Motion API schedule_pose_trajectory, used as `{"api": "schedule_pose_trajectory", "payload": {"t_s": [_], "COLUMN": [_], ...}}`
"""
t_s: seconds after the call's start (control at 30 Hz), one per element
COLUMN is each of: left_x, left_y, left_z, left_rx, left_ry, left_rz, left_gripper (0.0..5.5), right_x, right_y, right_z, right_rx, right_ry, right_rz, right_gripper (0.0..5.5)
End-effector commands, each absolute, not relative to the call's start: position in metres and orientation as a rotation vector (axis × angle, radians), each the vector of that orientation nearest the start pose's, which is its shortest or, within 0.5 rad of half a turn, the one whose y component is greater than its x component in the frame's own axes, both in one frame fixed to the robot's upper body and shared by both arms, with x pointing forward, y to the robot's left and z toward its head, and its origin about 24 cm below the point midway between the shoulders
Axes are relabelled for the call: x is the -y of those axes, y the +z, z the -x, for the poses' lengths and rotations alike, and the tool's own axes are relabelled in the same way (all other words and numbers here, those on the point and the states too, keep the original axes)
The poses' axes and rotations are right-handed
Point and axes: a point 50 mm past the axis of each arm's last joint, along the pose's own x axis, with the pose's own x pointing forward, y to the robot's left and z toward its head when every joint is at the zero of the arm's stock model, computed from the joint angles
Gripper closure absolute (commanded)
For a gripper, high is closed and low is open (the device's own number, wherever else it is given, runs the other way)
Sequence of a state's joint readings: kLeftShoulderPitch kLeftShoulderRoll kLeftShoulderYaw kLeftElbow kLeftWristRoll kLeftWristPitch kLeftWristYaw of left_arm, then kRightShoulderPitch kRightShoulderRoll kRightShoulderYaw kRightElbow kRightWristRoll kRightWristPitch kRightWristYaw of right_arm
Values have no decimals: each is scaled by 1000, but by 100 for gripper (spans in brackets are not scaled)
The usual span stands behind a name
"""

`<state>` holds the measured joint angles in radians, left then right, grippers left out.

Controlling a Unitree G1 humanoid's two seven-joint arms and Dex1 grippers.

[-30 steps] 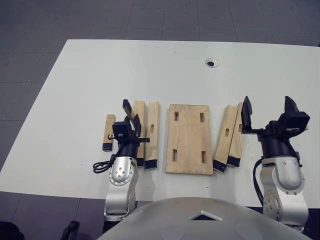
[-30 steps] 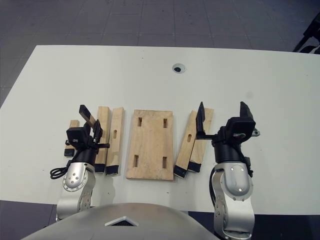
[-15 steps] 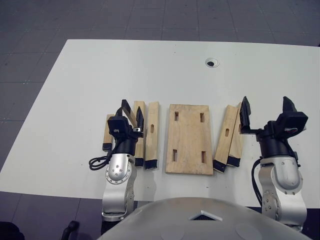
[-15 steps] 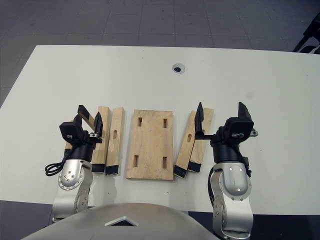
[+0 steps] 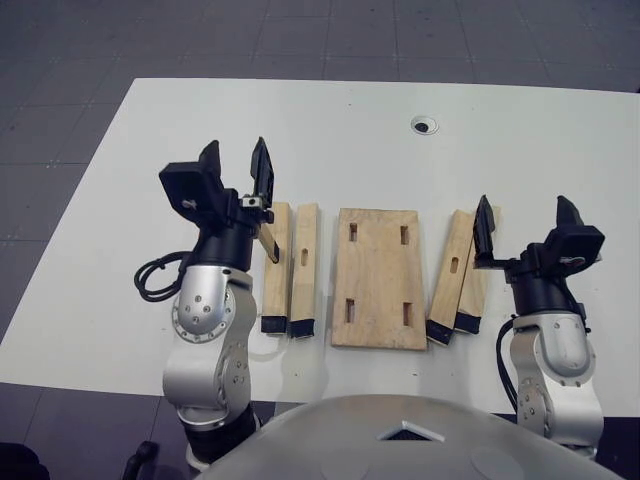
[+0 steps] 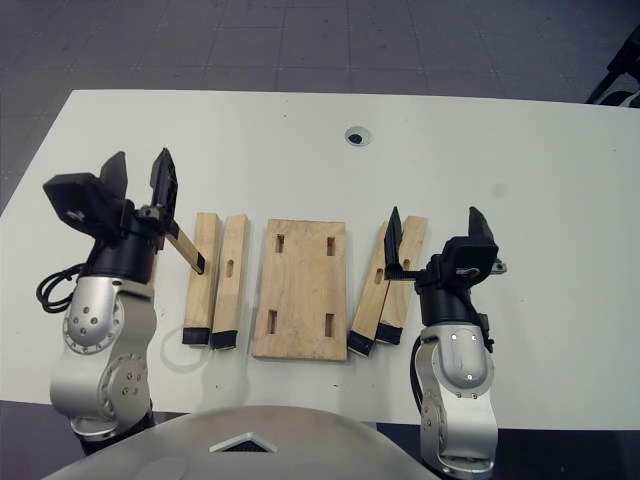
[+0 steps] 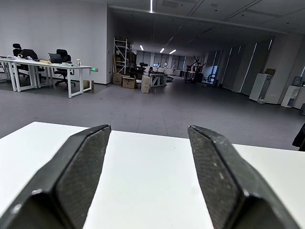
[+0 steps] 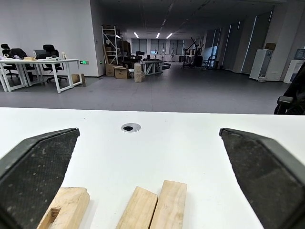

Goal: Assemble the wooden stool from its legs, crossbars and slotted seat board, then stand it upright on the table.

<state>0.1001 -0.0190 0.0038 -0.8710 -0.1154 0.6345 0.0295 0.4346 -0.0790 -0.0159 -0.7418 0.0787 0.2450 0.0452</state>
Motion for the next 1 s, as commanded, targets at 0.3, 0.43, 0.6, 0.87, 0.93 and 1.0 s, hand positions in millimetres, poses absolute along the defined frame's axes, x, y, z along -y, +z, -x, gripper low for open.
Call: {"api": "schedule_pose_trajectory", "payload": {"t_s": [0.3,0.43,0.6,0.87,0.93,1.0], "left_x": [-144,-143,-145,-143,-142,-142], "left_y": [215,216,138,76,78,85], "left_z": [-244,-247,-246,-213,-214,-217], "left_rx": [276,257,-189,-526,-492,-428], "left_ry": [-12,-19,22,8,6,6], "left_rz": [151,153,140,123,133,156], "left_gripper": [201,201,201,201,201,201], "right_x": [175,174,173,174,175,175], "right_y": [104,104,105,106,106,105], "right_z": [-169,-168,-168,-166,-166,-166], "right_rx": [79,77,79,79,78,77], "right_ry": [-18,-16,-12,-24,-28,-29], "right_rz": [35,33,32,30,29,28], "right_gripper": [0,0,0,0,0,0]}}
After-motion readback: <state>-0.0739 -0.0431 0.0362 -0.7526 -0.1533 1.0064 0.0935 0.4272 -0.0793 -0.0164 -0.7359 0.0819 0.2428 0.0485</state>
